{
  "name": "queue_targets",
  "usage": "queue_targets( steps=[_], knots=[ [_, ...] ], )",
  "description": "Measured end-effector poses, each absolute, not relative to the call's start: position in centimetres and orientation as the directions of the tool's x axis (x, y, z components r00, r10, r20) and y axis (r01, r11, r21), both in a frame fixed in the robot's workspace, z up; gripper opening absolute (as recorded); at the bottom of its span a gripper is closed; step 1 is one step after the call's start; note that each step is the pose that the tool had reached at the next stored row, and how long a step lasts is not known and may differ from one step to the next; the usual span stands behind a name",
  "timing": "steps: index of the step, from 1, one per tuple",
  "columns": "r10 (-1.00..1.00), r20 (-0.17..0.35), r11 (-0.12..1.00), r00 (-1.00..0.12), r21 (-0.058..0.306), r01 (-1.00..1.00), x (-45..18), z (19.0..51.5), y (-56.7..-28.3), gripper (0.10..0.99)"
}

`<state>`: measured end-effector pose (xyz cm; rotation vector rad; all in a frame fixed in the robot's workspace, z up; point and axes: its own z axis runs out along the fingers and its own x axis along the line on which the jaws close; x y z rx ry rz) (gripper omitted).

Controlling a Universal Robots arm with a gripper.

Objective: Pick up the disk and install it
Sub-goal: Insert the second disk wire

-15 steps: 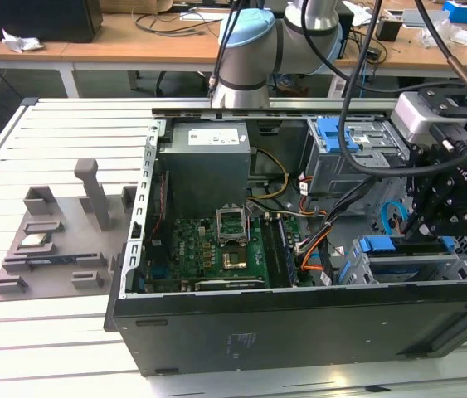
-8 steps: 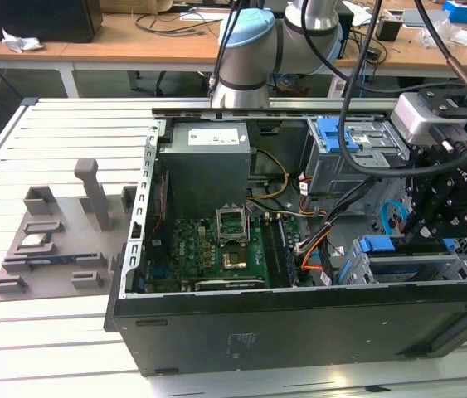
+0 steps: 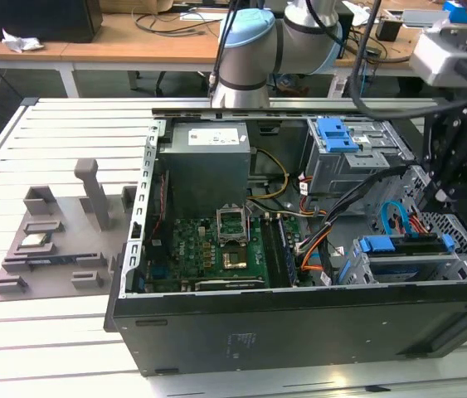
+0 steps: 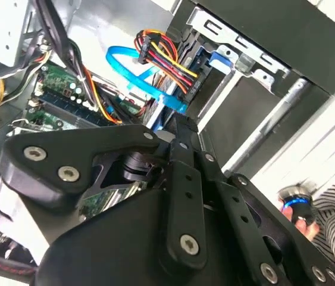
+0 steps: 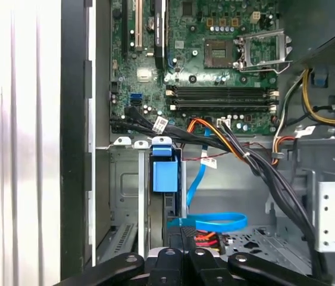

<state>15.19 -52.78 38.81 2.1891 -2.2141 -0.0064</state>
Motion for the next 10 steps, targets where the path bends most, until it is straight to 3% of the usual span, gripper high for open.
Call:
queue_targets(
  steps=[10],
  knots=[
    [-1.000, 0.019, 0.012, -0.011, 0.023, -1.000, 15.19, 39.34, -52.72, 0.106]
  ],
)
